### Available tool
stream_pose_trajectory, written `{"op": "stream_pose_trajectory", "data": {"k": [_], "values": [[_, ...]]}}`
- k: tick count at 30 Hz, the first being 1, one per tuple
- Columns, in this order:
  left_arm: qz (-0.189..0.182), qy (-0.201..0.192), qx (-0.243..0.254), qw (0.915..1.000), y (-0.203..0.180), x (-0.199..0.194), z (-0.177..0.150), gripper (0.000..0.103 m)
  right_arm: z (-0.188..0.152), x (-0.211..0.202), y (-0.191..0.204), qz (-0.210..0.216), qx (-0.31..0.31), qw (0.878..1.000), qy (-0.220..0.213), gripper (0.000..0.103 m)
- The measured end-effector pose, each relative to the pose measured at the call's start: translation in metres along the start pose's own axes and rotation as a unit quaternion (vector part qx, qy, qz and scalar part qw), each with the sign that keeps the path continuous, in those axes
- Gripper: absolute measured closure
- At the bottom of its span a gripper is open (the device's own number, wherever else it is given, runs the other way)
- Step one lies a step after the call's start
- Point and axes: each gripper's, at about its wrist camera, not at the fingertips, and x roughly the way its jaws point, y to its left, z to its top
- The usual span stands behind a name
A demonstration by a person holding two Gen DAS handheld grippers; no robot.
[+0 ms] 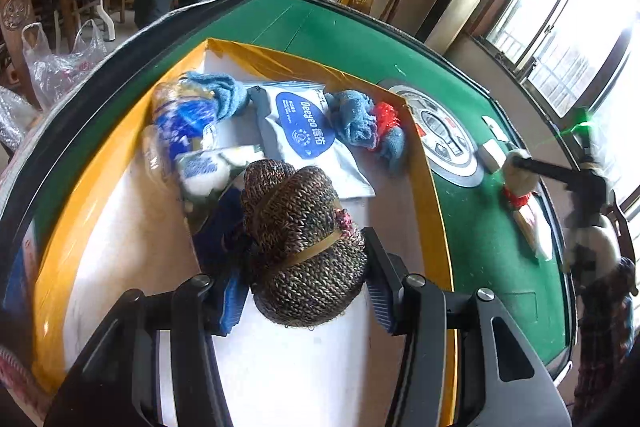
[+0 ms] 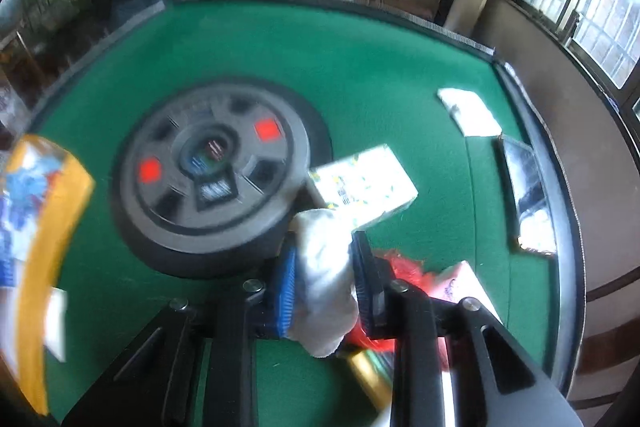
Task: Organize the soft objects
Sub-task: 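Release the knitted bundle into the box with the left tool while the right tool drops the white bundle there, then grasp the red plastic bag with the right tool, set it down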
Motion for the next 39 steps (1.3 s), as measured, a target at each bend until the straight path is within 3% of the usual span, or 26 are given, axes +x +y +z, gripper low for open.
{"op": "stream_pose_trajectory", "data": {"k": [7, 13, 16, 20, 22, 24, 26, 29, 32, 36, 39], "values": [[0.001, 0.01, -0.027, 0.9996, 0.001, 0.005, 0.009, 0.039, -0.011, -0.064, 0.047, 0.118, -0.009, 0.992, -0.052, 0.08], [-0.014, -0.014, -0.079, 0.9967, 0.017, -0.029, -0.007, 0.039, -0.028, -0.075, 0.137, 0.257, -0.054, 0.964, -0.032, 0.079], [-0.03, -0.037, -0.107, 0.9931, 0.03, -0.053, -0.015, 0.033, -0.038, -0.071, 0.189, 0.299, -0.085, 0.95, -0.012, 0.079], [-0.032, -0.054, -0.121, 0.9907, 0.043, -0.073, -0.021, 0.032, -0.046, -0.049, 0.234, 0.285, -0.112, 0.952, 0.015, 0.079], [-0.026, -0.06, -0.114, 0.9913, 0.044, -0.079, -0.024, 0.032, -0.049, -0.039, 0.251, 0.256, -0.122, 0.959, 0.018, 0.078], [-0.025, -0.059, -0.111, 0.9918, 0.043, -0.081, -0.025, 0.032, -0.047, -0.03, 0.256, 0.222, -0.121, 0.968, 0.007, 0.073], [-0.032, -0.055, -0.107, 0.9922, 0.041, -0.083, -0.027, 0.032, -0.043, -0.025, 0.251, 0.23, -0.101, 0.968, 0.01, 0.064], [-0.038, -0.058, -0.102, 0.9924, 0.036, -0.086, -0.029, 0.032, -0.041, -0.033, 0.232, 0.263, -0.061, 0.963, 0.001, 0.057], [-0.043, -0.056, -0.096, 0.9929, 0.028, -0.087, -0.029, 0.032, -0.038, -0.058, 0.211, 0.259, -0.054, 0.964, -0.038, 0.049], [-0.047, -0.059, -0.066, 0.995, 0.007, -0.091, -0.032, 0.032, -0.045, -0.087, 0.157, 0.217, -0.041, 0.971, -0.094, 0.04], [-0.054, -0.07, -0.024, 0.9958, -0.019, -0.095, -0.037, 0.032, -0.05, -0.094, 0.093, 0.16, -0.011, 0.981, -0.113, 0.028]]}}
